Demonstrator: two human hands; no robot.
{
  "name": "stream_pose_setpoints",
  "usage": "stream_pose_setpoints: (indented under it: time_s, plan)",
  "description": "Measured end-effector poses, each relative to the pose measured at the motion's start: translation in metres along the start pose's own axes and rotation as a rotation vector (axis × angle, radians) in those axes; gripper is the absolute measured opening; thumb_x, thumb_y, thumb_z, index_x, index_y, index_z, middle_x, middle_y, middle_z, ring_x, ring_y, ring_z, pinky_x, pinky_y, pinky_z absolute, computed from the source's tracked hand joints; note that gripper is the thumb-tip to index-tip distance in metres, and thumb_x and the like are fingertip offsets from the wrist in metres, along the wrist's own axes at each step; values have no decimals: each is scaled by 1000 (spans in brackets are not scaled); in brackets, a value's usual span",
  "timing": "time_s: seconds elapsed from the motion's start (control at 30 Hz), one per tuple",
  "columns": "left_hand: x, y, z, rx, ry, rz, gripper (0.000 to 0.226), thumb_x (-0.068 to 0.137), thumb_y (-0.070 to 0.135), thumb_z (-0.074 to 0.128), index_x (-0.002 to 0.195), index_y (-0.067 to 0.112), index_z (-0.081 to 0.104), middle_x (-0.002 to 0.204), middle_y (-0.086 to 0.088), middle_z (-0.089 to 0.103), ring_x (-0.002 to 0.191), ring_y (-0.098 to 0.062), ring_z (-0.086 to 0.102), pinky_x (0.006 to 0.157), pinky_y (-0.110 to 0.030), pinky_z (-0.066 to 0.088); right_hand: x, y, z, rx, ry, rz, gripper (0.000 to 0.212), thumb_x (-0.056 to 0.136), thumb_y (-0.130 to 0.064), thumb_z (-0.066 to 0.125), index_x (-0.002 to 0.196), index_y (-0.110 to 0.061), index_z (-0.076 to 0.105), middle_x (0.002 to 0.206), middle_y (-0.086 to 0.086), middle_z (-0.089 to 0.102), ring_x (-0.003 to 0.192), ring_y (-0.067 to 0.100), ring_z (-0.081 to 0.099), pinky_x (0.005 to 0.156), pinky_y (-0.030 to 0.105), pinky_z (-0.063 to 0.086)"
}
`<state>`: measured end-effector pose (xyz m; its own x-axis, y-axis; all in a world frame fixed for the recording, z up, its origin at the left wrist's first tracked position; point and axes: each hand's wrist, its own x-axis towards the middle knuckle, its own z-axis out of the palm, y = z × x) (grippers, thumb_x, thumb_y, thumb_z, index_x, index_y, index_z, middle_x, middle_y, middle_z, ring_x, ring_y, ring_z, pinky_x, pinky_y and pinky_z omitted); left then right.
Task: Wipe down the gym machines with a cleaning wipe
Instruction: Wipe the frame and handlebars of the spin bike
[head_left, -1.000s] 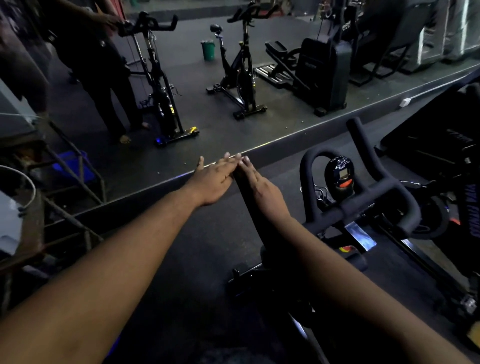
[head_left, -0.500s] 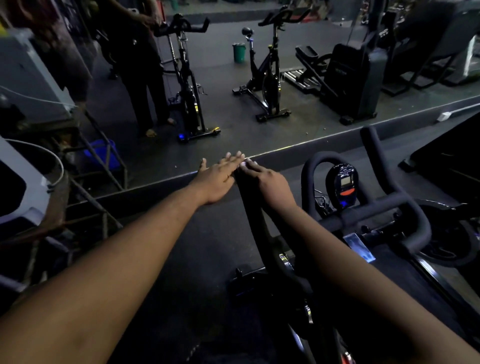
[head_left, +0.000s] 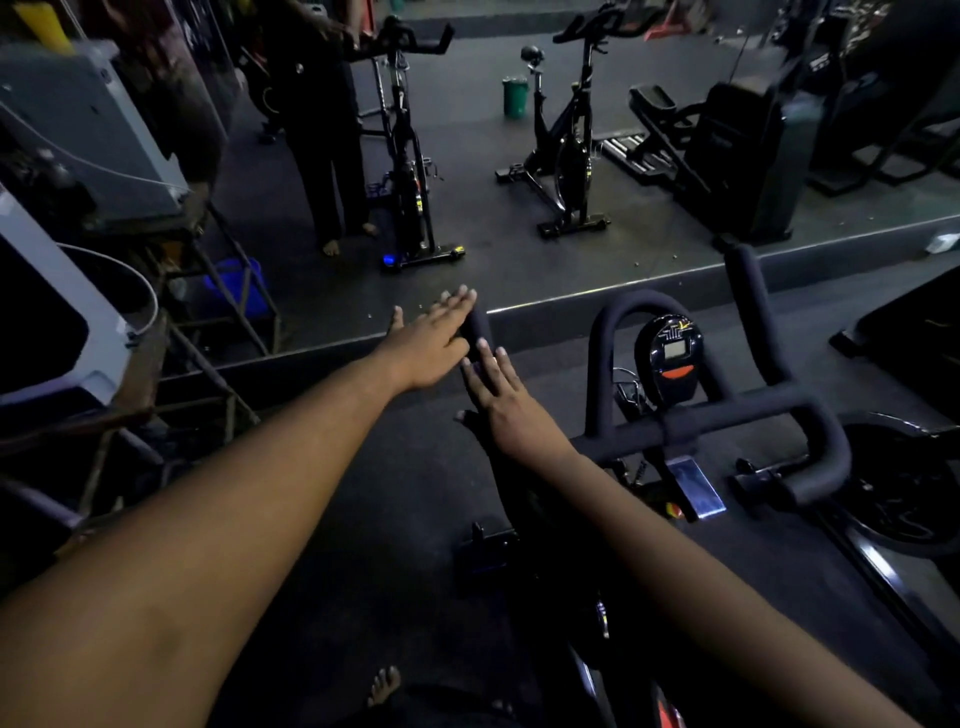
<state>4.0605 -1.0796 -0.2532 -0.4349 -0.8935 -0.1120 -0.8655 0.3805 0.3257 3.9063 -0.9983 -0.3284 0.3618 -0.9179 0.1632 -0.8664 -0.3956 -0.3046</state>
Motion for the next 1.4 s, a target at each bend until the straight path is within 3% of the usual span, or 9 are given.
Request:
stream_pose_setpoints:
  time_s: [0.1,0.3,0.53,0.63,0.7,0.9,1.13,1.3,1.4]
  plan:
    - [-2,2,-2,24,-11,-9,68,105,28,39,163,29,2,170,11,-5,156,-9,-3,121,-66,-5,-9,-3,8,-11,-3,14,60,106,-19,48,158,-1,22,166,25,-4,154,44,-3,125,50,15]
    - [-9,0,5,103,-5,9,72,104,33,39,162,28,-4,169,11,-11,156,-9,-4,120,-68,-4,-56,0,15,-38,-132,-7,62,108,-24,46,158,0,19,165,25,-9,155,41,-4,127,42,4]
    - [-17,2,30,320,70,153,74,105,43,34,162,22,-9,168,4,-22,155,-14,-17,119,-69,-7,-48,-13,12,-68,-98,79,66,105,-26,53,157,1,23,165,28,2,154,43,10,122,46,20]
    - [-24,4,46,387,46,270,71,105,44,32,163,22,-4,169,1,-20,155,-17,-18,118,-69,-10,-78,-15,21,-188,-67,52,52,98,-22,49,144,3,50,152,33,39,137,46,46,110,51,41]
    - [-28,5,58,388,33,316,70,105,45,31,163,22,-1,169,0,-18,155,-18,-18,118,-69,-11,-101,-14,23,-244,-60,40,52,95,-27,41,136,0,60,142,28,54,130,44,55,105,54,45]
    - [-42,17,90,407,-20,441,69,105,52,22,163,21,-1,169,-1,-17,154,-22,-23,117,-68,-13,-143,-12,14,-239,9,-19,50,97,-20,41,141,-3,57,149,19,51,137,34,50,108,41,48]
    - [-69,41,123,365,-43,520,72,105,56,17,162,17,-4,170,-2,-12,155,-19,-20,117,-68,-15,-212,-16,9,-236,78,71,48,105,-35,39,145,-14,55,153,8,49,144,26,44,120,43,30]
    - [-73,46,135,294,-9,500,80,102,62,20,162,18,-7,170,-3,-13,155,-21,-19,118,-65,-16,-227,-10,17,-282,252,407,53,106,-46,41,148,-15,50,156,10,44,149,25,33,116,61,29]
    - [-72,44,136,275,12,503,80,100,63,19,163,19,-4,171,-2,-6,156,-21,-15,119,-65,-15,-214,-36,36,-289,208,291,59,106,-54,36,148,-15,49,154,10,47,146,28,39,118,58,28]
